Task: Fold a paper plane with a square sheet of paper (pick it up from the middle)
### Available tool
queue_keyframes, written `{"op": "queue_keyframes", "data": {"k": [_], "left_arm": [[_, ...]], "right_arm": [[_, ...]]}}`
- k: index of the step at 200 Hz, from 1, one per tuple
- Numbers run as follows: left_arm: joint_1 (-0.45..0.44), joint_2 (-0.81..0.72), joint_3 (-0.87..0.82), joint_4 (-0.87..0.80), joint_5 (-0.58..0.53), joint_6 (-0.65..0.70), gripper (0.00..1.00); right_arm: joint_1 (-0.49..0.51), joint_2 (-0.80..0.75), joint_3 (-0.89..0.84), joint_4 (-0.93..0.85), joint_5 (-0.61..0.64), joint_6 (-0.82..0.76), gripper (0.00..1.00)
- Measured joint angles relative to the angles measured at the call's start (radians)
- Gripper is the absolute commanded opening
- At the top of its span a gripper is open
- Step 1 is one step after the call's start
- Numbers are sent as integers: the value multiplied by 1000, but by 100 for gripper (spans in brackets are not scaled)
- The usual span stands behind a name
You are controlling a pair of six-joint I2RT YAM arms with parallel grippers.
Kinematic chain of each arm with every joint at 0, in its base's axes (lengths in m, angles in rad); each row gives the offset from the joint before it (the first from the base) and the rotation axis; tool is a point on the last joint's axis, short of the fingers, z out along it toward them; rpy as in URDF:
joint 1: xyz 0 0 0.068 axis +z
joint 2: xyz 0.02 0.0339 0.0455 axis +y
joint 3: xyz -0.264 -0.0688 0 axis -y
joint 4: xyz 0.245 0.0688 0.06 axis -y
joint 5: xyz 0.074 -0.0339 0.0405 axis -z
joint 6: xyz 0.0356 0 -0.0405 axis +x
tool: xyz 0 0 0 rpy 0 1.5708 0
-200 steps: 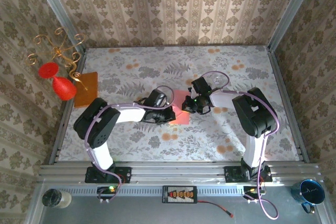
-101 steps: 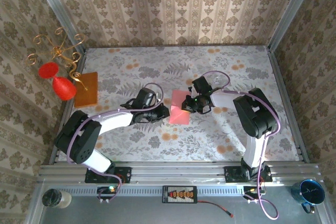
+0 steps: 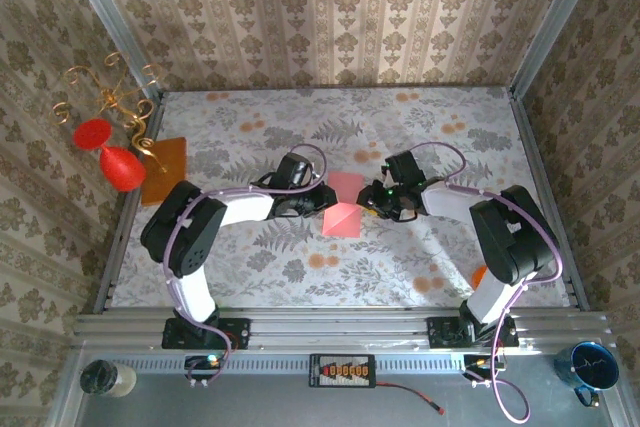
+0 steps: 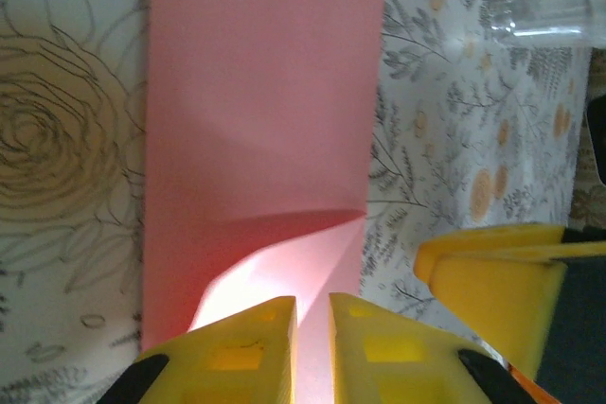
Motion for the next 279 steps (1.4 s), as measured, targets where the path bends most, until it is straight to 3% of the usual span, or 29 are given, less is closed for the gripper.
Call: {"op": "queue_keyframes", "data": {"k": [103, 151, 279], "left_arm": [[25, 67, 16, -26, -23, -45, 15], [25, 68, 16, -27, -26, -55, 15], [25, 69, 18, -29, -25, -69, 14]], "right_arm": [[-2, 43, 0, 52, -2, 56, 33], [-2, 74, 0, 85, -20, 78, 26], [-2, 109, 0, 134, -60, 102, 21]]}}
